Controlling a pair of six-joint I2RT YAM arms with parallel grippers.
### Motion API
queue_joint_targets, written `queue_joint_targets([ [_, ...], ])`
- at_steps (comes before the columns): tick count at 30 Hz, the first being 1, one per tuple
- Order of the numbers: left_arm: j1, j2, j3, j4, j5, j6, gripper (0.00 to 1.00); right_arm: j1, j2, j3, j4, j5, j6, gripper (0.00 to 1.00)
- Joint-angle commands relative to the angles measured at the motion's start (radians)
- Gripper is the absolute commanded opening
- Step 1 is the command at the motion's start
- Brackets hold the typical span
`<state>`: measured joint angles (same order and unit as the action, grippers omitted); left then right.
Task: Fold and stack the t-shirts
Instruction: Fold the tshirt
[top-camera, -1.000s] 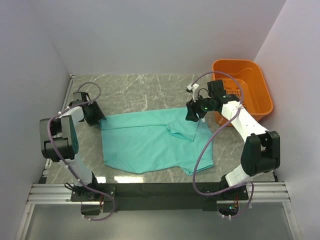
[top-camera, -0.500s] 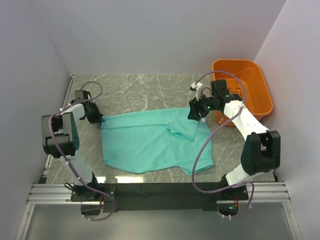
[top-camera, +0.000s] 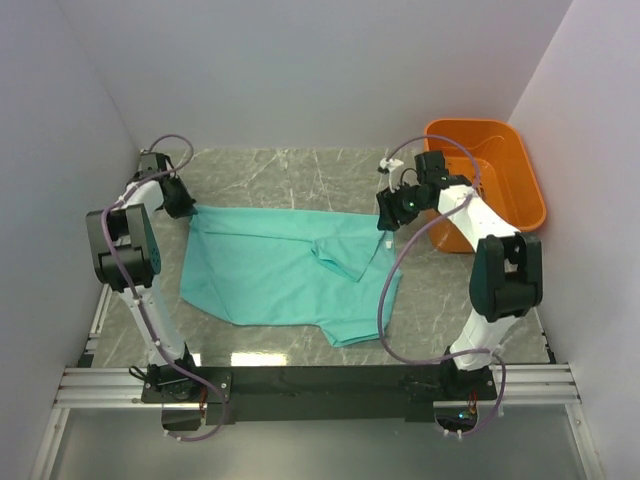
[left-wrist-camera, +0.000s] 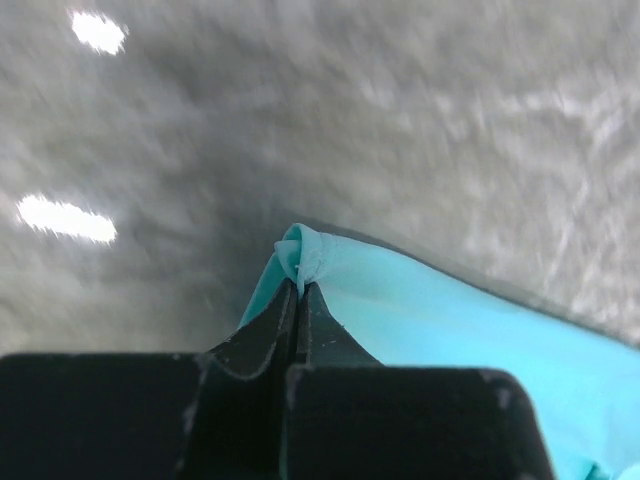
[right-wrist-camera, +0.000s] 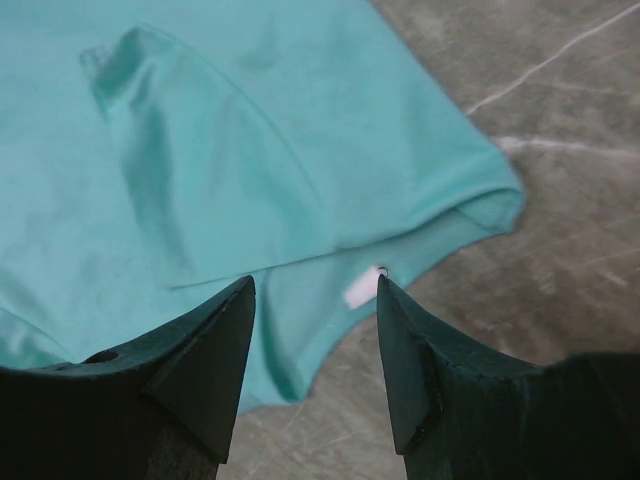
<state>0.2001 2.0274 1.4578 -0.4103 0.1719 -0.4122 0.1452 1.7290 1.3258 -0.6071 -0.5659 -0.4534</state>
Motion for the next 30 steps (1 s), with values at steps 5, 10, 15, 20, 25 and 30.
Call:
queue_joint_targets([
  [5,0.064,0.155,0.206,-0.053,-0.017,0.012,0.01,-0.007,0.147,0.187,0.041,0.167,0.146,0.58],
  [10,0.096,0.203,0.245,-0.051,0.024,0.001,0.01,0.020,0.294,0.318,0.037,0.306,0.242,0.60],
  [15,0.105,0.209,0.242,-0.042,0.047,-0.007,0.01,0.039,0.405,0.459,-0.025,0.288,0.315,0.60],
  [20,0.111,0.200,0.236,-0.036,0.061,-0.013,0.01,0.040,0.461,0.498,-0.045,0.216,0.355,0.61],
  [25,0.113,0.197,0.228,-0.033,0.069,-0.013,0.01,0.050,0.509,0.527,-0.072,0.170,0.375,0.61],
  [30,0.114,0.194,0.220,-0.031,0.072,-0.013,0.01,0.063,0.541,0.543,-0.098,0.190,0.380,0.61],
])
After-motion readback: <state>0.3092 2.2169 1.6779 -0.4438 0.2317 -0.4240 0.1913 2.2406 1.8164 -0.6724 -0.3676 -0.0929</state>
